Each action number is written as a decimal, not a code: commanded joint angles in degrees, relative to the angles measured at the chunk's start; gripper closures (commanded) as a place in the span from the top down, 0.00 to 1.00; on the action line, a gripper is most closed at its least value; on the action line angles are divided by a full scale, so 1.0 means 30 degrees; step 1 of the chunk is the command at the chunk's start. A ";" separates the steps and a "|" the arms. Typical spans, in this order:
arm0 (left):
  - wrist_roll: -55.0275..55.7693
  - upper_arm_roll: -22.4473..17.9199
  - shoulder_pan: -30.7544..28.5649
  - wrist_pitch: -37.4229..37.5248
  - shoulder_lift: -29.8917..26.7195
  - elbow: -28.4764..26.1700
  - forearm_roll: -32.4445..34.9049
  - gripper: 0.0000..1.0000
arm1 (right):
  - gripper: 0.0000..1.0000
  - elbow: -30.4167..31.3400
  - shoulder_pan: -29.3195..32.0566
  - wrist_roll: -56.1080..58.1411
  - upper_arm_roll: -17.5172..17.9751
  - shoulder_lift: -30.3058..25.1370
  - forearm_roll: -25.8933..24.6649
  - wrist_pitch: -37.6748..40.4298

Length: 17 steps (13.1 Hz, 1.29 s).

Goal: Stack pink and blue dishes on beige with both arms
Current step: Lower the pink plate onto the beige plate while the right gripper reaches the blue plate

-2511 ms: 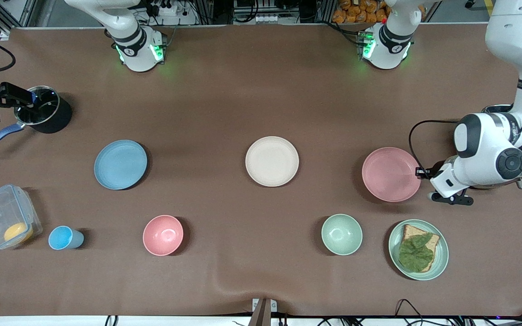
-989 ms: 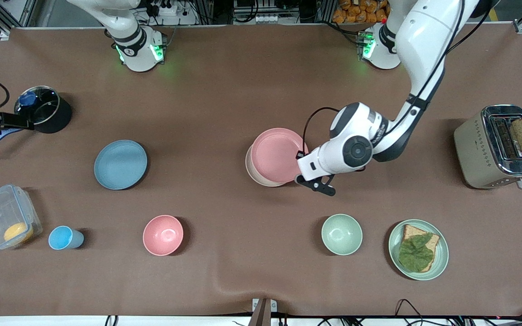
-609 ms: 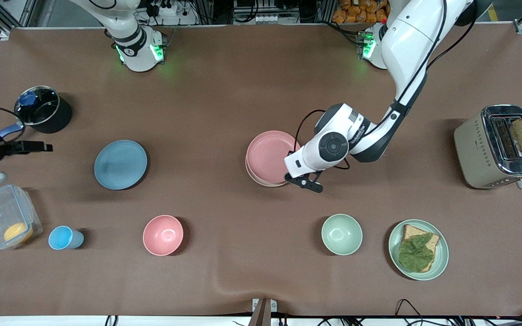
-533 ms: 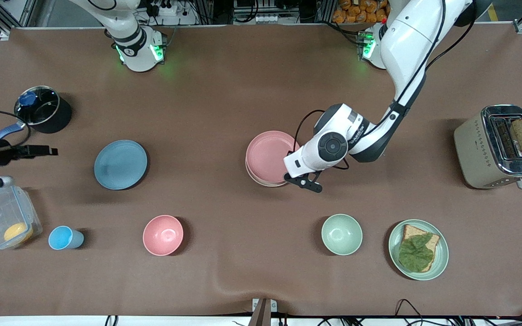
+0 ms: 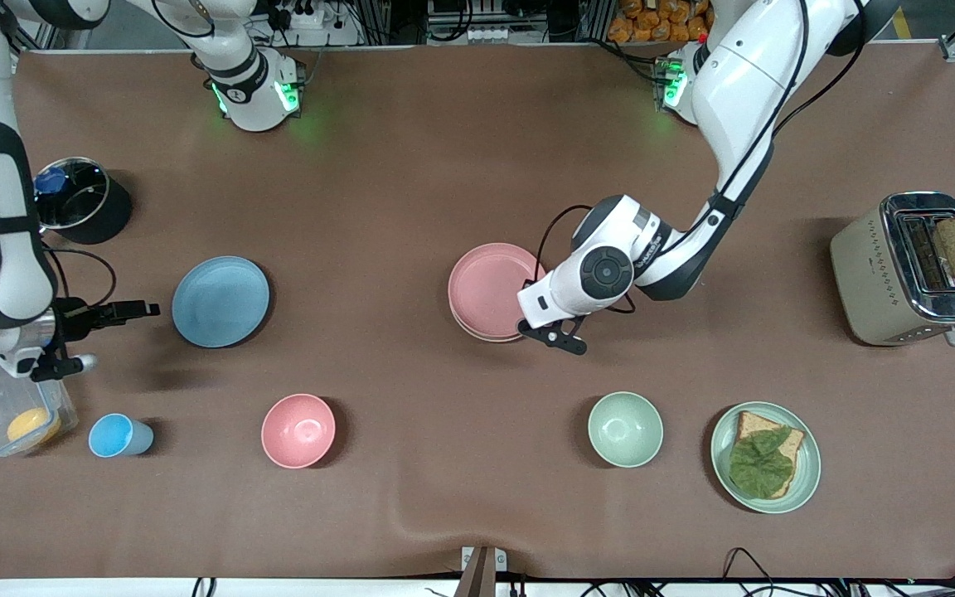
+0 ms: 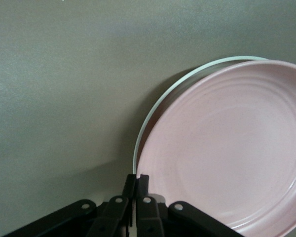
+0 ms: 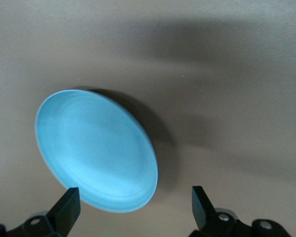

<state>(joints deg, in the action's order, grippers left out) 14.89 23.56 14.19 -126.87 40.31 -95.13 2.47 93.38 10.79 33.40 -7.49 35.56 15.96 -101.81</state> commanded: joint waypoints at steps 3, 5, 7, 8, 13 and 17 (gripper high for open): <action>0.0427 -0.0119 0.0221 -0.0307 0.0216 0.0158 0.0435 0.00 | 0.71 0.0802 -0.0022 0.0528 0.0153 0.0657 0.0569 -0.0107; 0.0427 -0.0119 0.0192 -0.0336 0.0361 0.0158 0.0435 0.00 | 0.67 0.1012 -0.0109 0.0557 0.0124 0.0715 0.0337 -0.0398; 0.0514 -0.0119 0.0221 -0.0336 0.0391 0.0188 0.0435 0.00 | 0.67 0.1216 -0.0110 0.0586 0.0124 0.0862 0.0189 -0.1013; 0.0718 -0.0119 0.0192 -0.0336 0.0479 0.0217 0.0435 0.15 | 0.62 0.1304 -0.0284 0.0644 0.0124 0.0862 0.0073 -0.1102; 0.2505 -0.0090 0.0163 -0.0278 0.0072 0.0392 0.0435 1.00 | 0.46 0.2388 -0.0754 0.0645 0.0095 0.0863 -0.0104 -0.2566; 0.2332 -0.0090 -0.1356 0.1708 -0.3318 0.0422 0.0435 1.00 | 0.21 0.2448 -0.0696 0.0645 0.0124 0.0892 -0.1159 -0.3037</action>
<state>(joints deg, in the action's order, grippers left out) 20.57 23.34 12.52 -126.12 37.71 -92.51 2.48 100.24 8.66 34.74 -7.17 38.36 13.68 -110.29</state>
